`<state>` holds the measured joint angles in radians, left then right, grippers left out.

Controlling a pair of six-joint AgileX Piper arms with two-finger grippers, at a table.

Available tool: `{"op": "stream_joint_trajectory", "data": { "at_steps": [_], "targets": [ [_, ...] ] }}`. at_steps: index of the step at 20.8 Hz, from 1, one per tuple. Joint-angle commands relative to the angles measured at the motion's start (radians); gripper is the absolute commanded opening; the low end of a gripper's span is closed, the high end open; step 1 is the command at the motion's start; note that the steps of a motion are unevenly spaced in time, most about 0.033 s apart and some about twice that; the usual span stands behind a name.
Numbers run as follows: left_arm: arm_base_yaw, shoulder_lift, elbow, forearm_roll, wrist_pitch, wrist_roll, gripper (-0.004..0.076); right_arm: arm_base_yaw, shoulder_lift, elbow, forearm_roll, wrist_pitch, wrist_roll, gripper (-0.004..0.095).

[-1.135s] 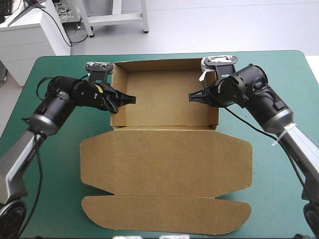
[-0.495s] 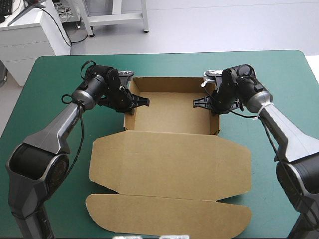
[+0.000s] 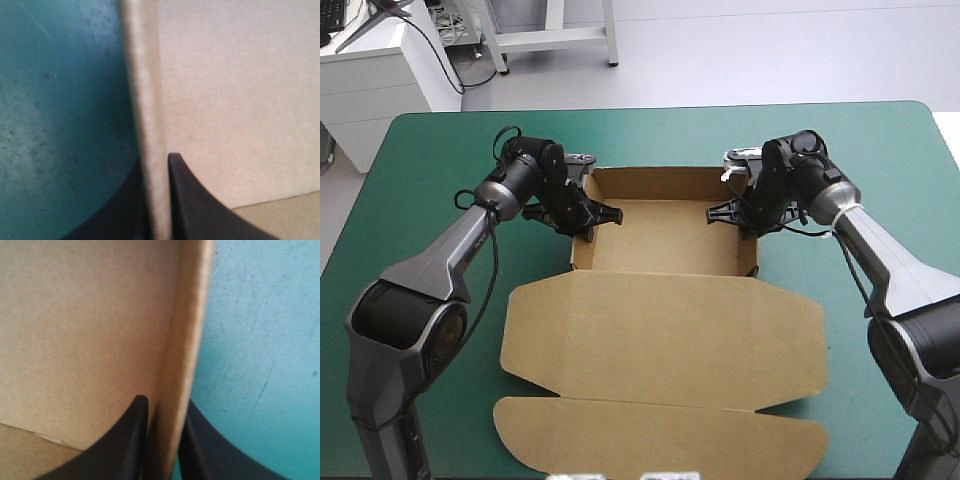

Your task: Fold the box

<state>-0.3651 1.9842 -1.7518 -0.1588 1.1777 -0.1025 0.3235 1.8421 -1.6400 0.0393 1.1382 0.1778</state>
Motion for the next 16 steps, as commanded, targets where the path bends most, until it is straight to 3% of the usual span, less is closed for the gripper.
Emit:
{"op": "stream_joint_trajectory", "data": {
  "at_steps": [1, 2, 3, 5, 9, 16],
  "targets": [
    [-0.004, -0.060, -0.034, -0.097, 0.011, 0.032, 0.0200, -0.009, -0.051, -0.036, -0.001, 0.003, -0.025, 0.0579],
    [-0.004, -0.060, -0.034, -0.107, 0.007, 0.037, 0.0253, -0.009, -0.051, -0.036, -0.006, 0.011, -0.025, 0.0675],
    [-0.004, -0.060, -0.034, -0.121, 0.007, 0.058, 0.0365, -0.009, -0.051, -0.036, -0.008, 0.032, -0.025, 0.0817],
    [-0.004, -0.060, -0.034, -0.122, 0.027, 0.058, 0.0473, -0.009, -0.051, -0.036, -0.028, 0.059, -0.025, 0.0864],
    [-0.002, -0.060, -0.057, -0.122, 0.043, 0.058, 0.0476, -0.009, -0.051, -0.037, -0.019, 0.059, 0.002, 0.0864],
    [-0.002, -0.060, -0.301, -0.069, 0.117, 0.058, 0.0476, -0.009, -0.051, -0.204, 0.005, 0.098, 0.034, 0.0864]
  ]
}}
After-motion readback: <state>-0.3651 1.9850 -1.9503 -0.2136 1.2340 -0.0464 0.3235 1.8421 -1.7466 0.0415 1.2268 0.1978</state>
